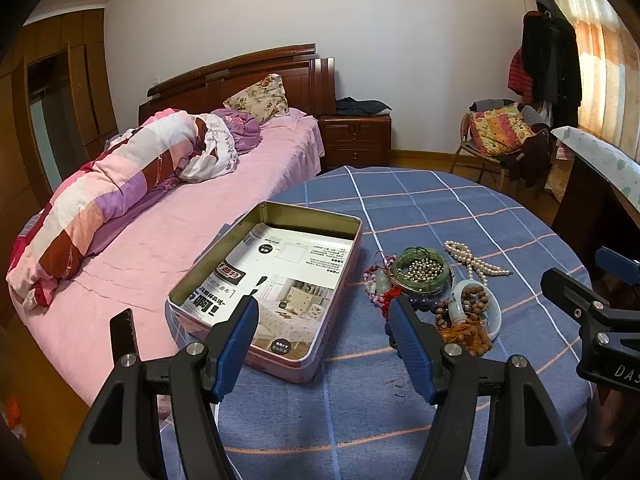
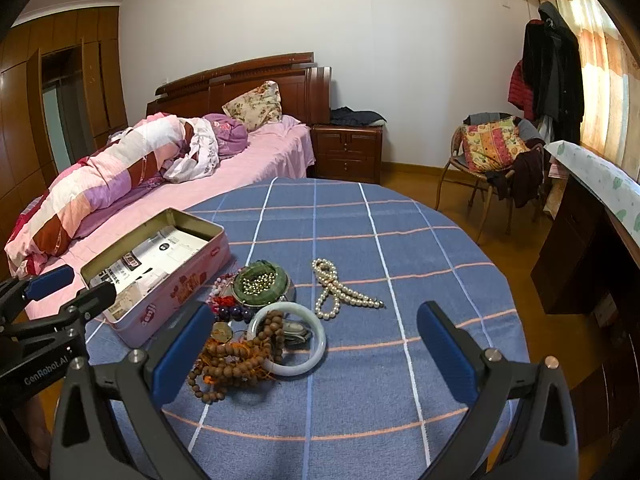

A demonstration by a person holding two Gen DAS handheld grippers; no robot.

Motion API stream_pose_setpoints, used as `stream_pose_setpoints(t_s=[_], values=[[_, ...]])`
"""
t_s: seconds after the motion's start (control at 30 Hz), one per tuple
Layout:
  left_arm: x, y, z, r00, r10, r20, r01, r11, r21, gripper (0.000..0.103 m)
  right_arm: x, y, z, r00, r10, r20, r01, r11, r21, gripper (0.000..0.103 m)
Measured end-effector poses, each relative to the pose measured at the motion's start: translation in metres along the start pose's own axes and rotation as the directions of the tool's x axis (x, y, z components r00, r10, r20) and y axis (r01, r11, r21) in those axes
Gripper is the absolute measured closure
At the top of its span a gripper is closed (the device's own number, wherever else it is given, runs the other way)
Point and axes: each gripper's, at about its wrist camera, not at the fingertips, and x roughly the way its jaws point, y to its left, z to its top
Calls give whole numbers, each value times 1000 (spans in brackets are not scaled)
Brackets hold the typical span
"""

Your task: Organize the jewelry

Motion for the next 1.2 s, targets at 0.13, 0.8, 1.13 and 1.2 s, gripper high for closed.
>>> stream_pose_setpoints(t_s=[0.13, 0.8, 1.13, 1.2], values=[[0, 0, 0, 1000, 4, -1, -4, 1000, 2, 35, 0, 0, -1, 1000, 1, -2, -1, 1000, 0, 0], [1, -1, 1, 1000, 13, 0, -13, 1000, 2, 35, 1, 0, -1, 1000, 4, -6, -4, 1000, -1, 0], [1, -1, 0, 1000, 16, 2, -16, 1000, 3, 35, 4, 2, -5, 1000, 5, -14, -5, 1000, 0, 0], [1, -1, 0, 1000, 15, 2, -15, 1000, 3, 35, 4, 2, -4, 1000, 5, -15, -5, 1000, -1, 0]])
